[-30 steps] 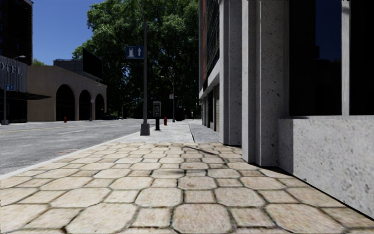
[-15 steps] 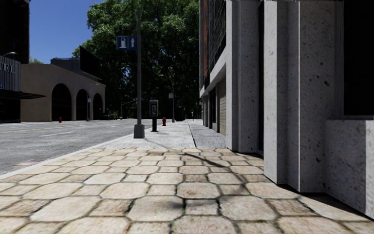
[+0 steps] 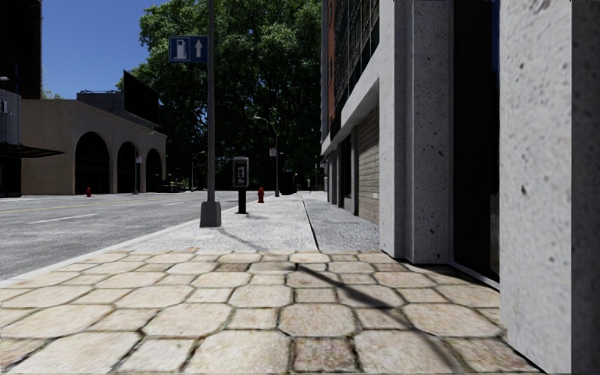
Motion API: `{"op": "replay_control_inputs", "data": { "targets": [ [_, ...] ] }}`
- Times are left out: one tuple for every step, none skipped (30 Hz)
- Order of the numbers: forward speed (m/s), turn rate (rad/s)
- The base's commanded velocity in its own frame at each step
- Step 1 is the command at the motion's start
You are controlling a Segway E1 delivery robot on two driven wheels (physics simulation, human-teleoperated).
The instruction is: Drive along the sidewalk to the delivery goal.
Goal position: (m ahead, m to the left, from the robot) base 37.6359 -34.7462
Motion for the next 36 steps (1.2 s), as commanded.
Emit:
{"op": "replay_control_inputs", "data": {
  "targets": [
    [2.00,0.00],
    [2.00,0.00],
    [2.00,0.00],
    [2.00,0.00],
    [2.00,0.00],
    [2.00,0.00],
    [2.00,0.00],
    [2.00,0.00],
    [2.00,0.00],
    [2.00,0.00],
    [2.00,0.00],
    [2.00,0.00],
    [2.00,0.00],
    [2.00,0.00],
    [2.00,0.00],
    [2.00,0.00],
    [2.00,0.00],
    [2.00,0.00],
    [2.00,0.00],
    [2.00,0.00],
    [2.00,0.00],
    [2.00,0.00],
    [2.00,0.00],
    [2.00,0.00],
    [2.00,0.00],
    [2.00,0.00],
    [2.00,0.00],
    [2.00,0.00],
    [2.00,0.00],
    [2.00,0.00],
    [2.00,0.00],
    [2.00,0.00],
    [2.00,0.00],
    [2.00,0.00],
    [2.00,0.00],
    [2.00,0.00]
  ]
}}
